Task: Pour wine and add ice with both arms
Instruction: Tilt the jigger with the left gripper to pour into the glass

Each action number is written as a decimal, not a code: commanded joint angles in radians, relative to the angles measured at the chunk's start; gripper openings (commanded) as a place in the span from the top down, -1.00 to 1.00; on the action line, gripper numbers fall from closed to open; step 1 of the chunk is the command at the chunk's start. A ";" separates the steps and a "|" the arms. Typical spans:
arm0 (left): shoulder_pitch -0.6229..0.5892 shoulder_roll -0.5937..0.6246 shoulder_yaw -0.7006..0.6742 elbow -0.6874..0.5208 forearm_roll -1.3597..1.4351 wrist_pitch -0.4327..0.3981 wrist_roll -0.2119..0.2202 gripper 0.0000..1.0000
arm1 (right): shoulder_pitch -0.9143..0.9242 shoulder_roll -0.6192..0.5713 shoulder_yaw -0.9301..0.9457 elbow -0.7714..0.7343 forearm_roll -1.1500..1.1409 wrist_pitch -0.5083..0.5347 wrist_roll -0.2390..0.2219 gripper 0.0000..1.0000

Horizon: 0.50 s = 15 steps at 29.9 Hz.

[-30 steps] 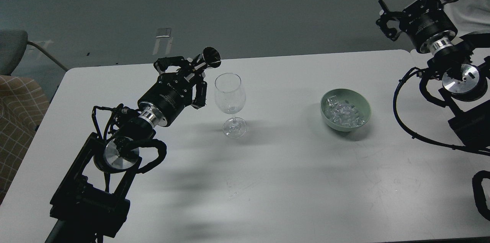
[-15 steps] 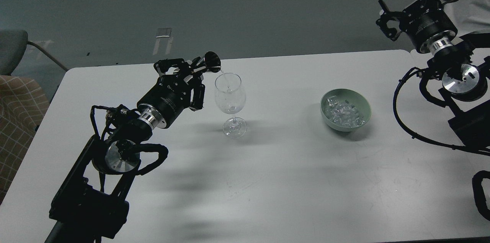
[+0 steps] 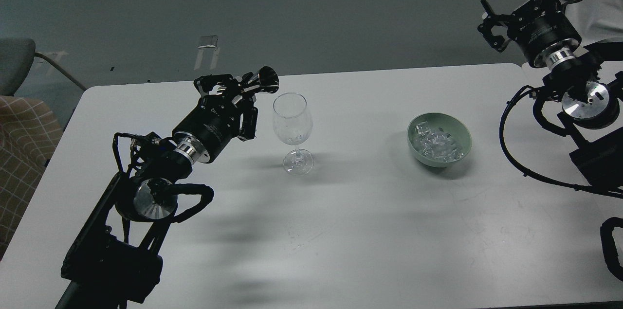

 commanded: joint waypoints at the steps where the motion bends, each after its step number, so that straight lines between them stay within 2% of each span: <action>1: -0.006 0.002 0.012 0.000 0.010 -0.003 -0.001 1.00 | 0.000 -0.002 0.002 0.001 0.000 0.000 0.000 -1.00; 15: -0.013 0.004 0.014 0.001 0.079 -0.004 -0.006 1.00 | 0.000 -0.004 0.002 0.001 0.000 0.000 0.000 -1.00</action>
